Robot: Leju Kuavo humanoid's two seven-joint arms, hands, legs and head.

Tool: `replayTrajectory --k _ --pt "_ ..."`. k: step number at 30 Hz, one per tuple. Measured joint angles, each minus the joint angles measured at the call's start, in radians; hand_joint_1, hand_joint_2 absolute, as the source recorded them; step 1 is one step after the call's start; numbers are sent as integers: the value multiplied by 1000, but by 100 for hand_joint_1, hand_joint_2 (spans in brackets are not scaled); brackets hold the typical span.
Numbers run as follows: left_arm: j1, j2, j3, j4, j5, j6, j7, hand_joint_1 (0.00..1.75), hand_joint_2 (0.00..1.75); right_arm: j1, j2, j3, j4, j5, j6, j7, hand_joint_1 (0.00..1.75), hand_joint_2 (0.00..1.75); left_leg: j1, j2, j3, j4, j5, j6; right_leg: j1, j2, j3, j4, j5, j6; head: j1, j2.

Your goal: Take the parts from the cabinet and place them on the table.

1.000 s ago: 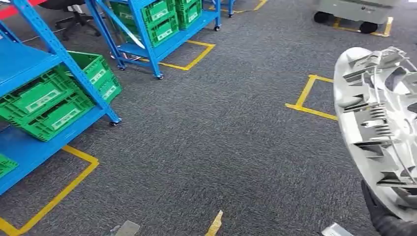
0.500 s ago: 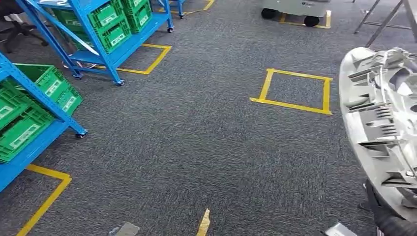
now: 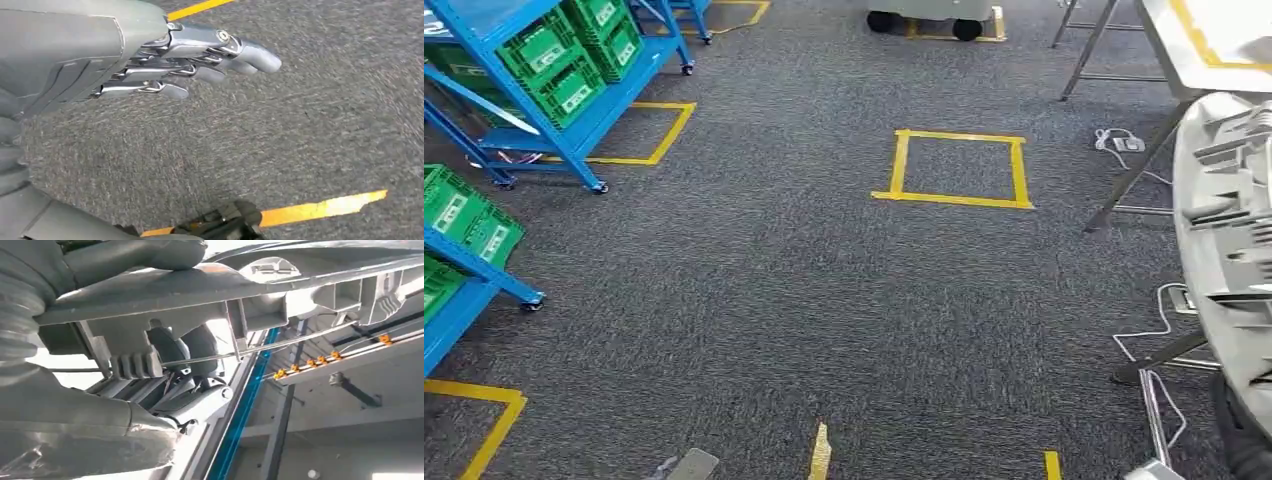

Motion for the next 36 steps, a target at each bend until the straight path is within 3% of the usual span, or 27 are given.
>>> replayTrajectory --k 1,2,4,5,6,8,9,10,11,12,14,15,16,17,19,20,21,22,24,25,27,30,31,32,33,35,36 --pt "-1 0 0 0 0 -2 0 0 175 0 0 -2 0 -3 0 -2 175 175 2 -43 -11 30 -27 -2 0 7 -1 -1 1 -5 -4 0" --pt "0 0 0 0 0 -3 0 0 175 -2 0 -2 0 -5 0 -3 175 175 2 -71 -43 103 -72 -1 0 16 -2 -1 2 -11 -6 0" --pt "5 0 0 0 0 -3 0 0 175 -3 0 -5 0 -8 0 -4 175 175 2 -90 -121 269 -140 -1 4 38 -4 0 3 -16 -5 0" --pt "8 0 0 0 2 -4 0 0 175 -3 0 -6 0 -8 0 -6 175 175 2 -93 -146 315 -146 1 6 51 -4 0 3 -17 -5 0" --pt "10 0 0 0 3 -5 0 0 175 -3 0 -7 0 -9 0 -6 175 175 2 -94 -149 312 -130 4 8 63 -3 0 4 -18 -5 0" --pt "9 0 1 0 4 -7 0 0 175 -4 0 -11 0 -10 0 -8 175 175 1 -103 -100 190 -35 16 12 91 -1 1 5 -18 -5 0" --pt "9 0 1 0 5 -8 0 0 175 -4 0 -13 0 -12 0 -8 175 175 0 -127 -56 95 16 25 12 104 2 0 5 -17 -5 0" --pt "9 3 2 0 6 -10 0 0 175 -4 0 -15 0 -15 0 -8 175 175 0 -187 -32 38 30 34 9 110 -1 1 6 -15 -4 0" --pt "10 4 3 0 6 -10 0 0 175 -8 0 -17 0 -18 0 -8 175 175 3 -196 -27 19 27 37 14 123 -6 7 7 -11 -4 0" --pt "7 3 3 0 6 -11 0 0 175 -10 0 -20 0 -22 0 -8 175 175 -1 -186 -24 11 19 32 9 133 -17 7 12 -4 -8 0" --pt "8 2 5 0 6 -12 0 0 175 -8 0 -30 0 -29 0 -8 175 175 -4 -166 -25 7 23 36 3 157 -23 -1 21 12 -7 0" --pt "7 0 7 0 6 -12 0 0 175 -8 0 -33 0 -30 0 -8 175 175 8 -149 -19 -15 34 39 3 156 -35 4 18 14 -4 0" --pt "5 -1 10 0 6 -11 -1 0 175 -6 0 -37 0 -32 0 -8 175 175 4 -136 -15 -19 37 41 9 99 -43 23 2 17 -2 0" --pt "5 -4 11 0 5 -9 -1 0 175 -11 0 -37 0 -35 0 -9 175 175 4 -125 -15 -20 37 46 10 59 -66 73 -33 23 5 0" --pt "10 -5 11 0 1 -4 -1 0 175 -14 0 -38 0 -34 0 -10 175 175 -1 -94 -16 -19 36 47 4 31 -135 222 -103 33 3 0" --pt "11 -4 12 0 -2 -1 0 0 175 -13 0 -39 1 -34 0 -10 175 175 -1 -77 -17 -18 35 47 2 27 -164 281 -121 38 3 0" --pt "11 -4 12 0 -3 1 0 0 175 -13 0 -42 2 -33 0 -9 175 175 -1 -63 -16 -18 34 46 -1 25 -165 285 -112 42 4 0" --pt "10 -5 12 0 -4 1 0 0 175 -13 0 -45 3 -33 0 -8 175 175 -1 -51 -15 -18 32 44 -5 21 -144 249 -85 45 4 0" --pt "8 -6 12 0 -5 1 0 0 175 -13 0 -45 3 -33 0 -9 175 175 0 -29 -9 -17 27 36 -10 -5 -46 81 -8 49 4 0" --pt "8 -6 12 0 -5 2 0 0 175 -14 0 -46 3 -33 0 -10 175 175 -4 -20 -4 -15 23 29 -9 -51 -4 4 -5 50 4 0" --pt "6 -5 12 0 -6 2 0 0 175 -15 0 -46 5 -34 0 -10 175 175 -9 -9 -5 -11 17 18 -1 -36 6 0 -6 25 -1 0" --pt "2 -9 12 0 -7 2 0 0 175 -13 0 -53 5 -35 0 -9 175 175 -5 15 2 -11 12 5 2 -9 0 -2 -3 7 0 0" --pt "0 -10 12 -1 -9 2 0 0 175 -13 0 -54 5 -35 0 -9 175 175 0 -18 -1 4 -6 -1 -1 0 2 -4 0 0 -2 0" --pt "0 -10 12 -1 -9 2 0 0 175 -15 0 -55 5 -35 0 -8 175 175 1 -60 -24 59 -45 -2 -1 8 2 -4 0 -7 -6 0" --pt "1 -10 12 -1 -9 2 0 0 175 -15 0 -55 5 -35 0 -8 175 175 1 -79 -59 136 -87 -1 0 18 1 -3 0 -10 -7 0" --pt "7 -10 12 -1 -9 2 0 0 175 -15 0 -57 5 -34 0 -8 175 175 1 -91 -134 289 -144 0 4 41 0 -3 1 -14 -8 0" --pt "10 -10 12 -1 -9 2 0 0 175 -14 0 -58 5 -29 0 -5 175 175 1 -93 -153 318 -141 3 7 56 0 -3 1 -15 -7 0"
